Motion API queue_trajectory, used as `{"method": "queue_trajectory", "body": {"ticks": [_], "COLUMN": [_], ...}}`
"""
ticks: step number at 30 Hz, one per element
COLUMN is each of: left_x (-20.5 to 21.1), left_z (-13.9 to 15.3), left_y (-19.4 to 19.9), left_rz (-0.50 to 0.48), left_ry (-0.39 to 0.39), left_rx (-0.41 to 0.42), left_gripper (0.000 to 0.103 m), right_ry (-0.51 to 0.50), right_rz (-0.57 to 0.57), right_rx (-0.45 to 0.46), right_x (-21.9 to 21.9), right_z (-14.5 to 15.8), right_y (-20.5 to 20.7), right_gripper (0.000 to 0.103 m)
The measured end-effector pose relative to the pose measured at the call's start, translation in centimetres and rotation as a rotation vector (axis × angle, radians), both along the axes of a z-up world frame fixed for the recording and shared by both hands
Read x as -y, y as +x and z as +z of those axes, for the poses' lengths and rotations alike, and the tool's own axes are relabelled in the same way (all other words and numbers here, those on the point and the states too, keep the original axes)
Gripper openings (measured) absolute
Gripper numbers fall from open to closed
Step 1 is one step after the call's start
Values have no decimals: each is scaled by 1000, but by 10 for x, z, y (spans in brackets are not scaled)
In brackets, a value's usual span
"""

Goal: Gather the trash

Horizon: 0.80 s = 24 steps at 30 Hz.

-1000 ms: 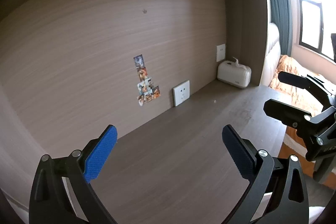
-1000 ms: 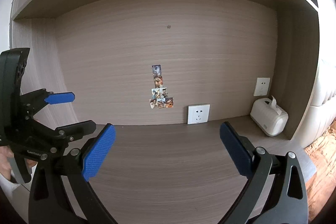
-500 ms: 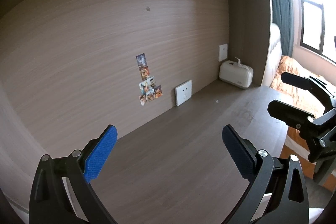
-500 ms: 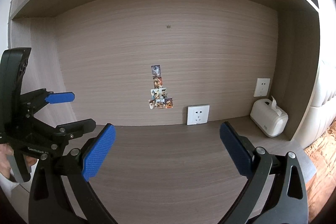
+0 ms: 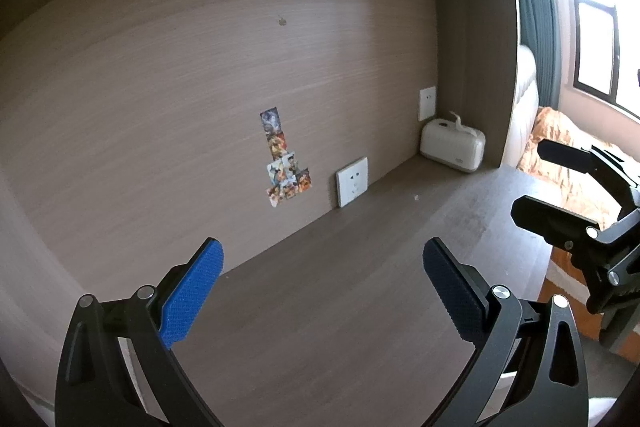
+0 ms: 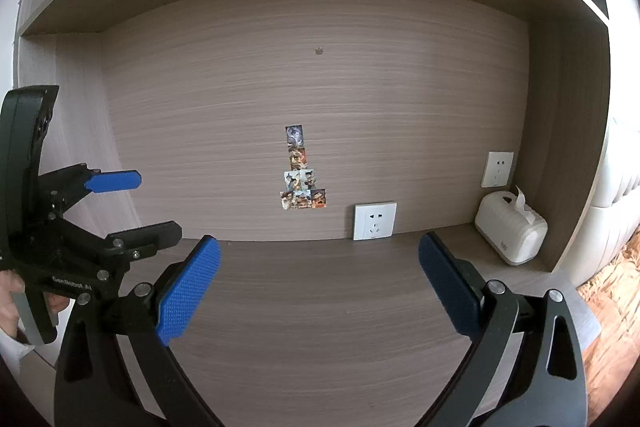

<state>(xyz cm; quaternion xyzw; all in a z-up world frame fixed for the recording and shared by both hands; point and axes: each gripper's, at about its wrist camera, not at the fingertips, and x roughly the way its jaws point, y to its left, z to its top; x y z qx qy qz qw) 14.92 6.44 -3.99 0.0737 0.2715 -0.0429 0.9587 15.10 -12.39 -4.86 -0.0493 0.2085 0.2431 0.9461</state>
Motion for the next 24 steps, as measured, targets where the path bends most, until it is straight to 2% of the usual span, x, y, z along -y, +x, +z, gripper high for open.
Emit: {"method": "queue_trajectory", "body": {"ticks": [14,19,24], "left_x": [8,12,12], "left_z": [0,-3,-2], "left_y": [3,2,0], "left_rz": [-7,4,-4], "left_ry": [39,80,73], "left_rx": [20,31,32], "left_gripper": [98,98,98], "right_ry": [2,-3,1], "right_rz": [-9,-17,-22], "right_rx": [-3,-8,-12], "right_x": [8,9,11], "right_z": [-1,-2,-3], "right_y": [1,1,1], "right_gripper": [99,99,99]}}
